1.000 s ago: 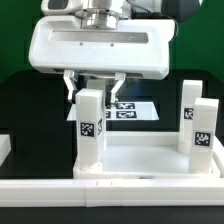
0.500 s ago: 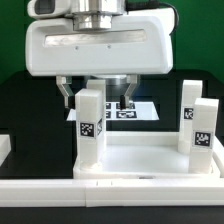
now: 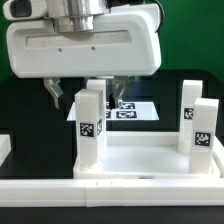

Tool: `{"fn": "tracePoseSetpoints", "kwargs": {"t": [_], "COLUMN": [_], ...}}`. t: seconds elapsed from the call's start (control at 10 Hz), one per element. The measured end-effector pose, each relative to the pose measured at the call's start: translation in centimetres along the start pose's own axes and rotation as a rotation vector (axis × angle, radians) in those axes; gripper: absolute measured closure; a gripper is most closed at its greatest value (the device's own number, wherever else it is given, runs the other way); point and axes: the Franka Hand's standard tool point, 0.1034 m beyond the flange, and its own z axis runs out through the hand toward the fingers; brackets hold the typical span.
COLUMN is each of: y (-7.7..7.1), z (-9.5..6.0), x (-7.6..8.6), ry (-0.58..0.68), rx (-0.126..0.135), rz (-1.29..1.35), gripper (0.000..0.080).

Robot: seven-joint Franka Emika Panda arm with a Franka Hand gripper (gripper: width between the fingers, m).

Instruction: Assemble desk

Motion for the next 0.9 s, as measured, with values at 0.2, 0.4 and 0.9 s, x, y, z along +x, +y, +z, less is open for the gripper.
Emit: {"fn": "tracePoseSetpoints", "kwargs": {"t": [0.2,0.4,0.9], "y": [0.09,0.05,-0.57], "z": [0.00,0.05,0.25], "x": [0.02,0.00,-0.11], "ry": [0.000,-0.001,0.000], "rx": [0.000,0.002,0.026], "rz": [0.004,0.155,0.860], "gripper": [0.0409,0.0515,0.0515]}}
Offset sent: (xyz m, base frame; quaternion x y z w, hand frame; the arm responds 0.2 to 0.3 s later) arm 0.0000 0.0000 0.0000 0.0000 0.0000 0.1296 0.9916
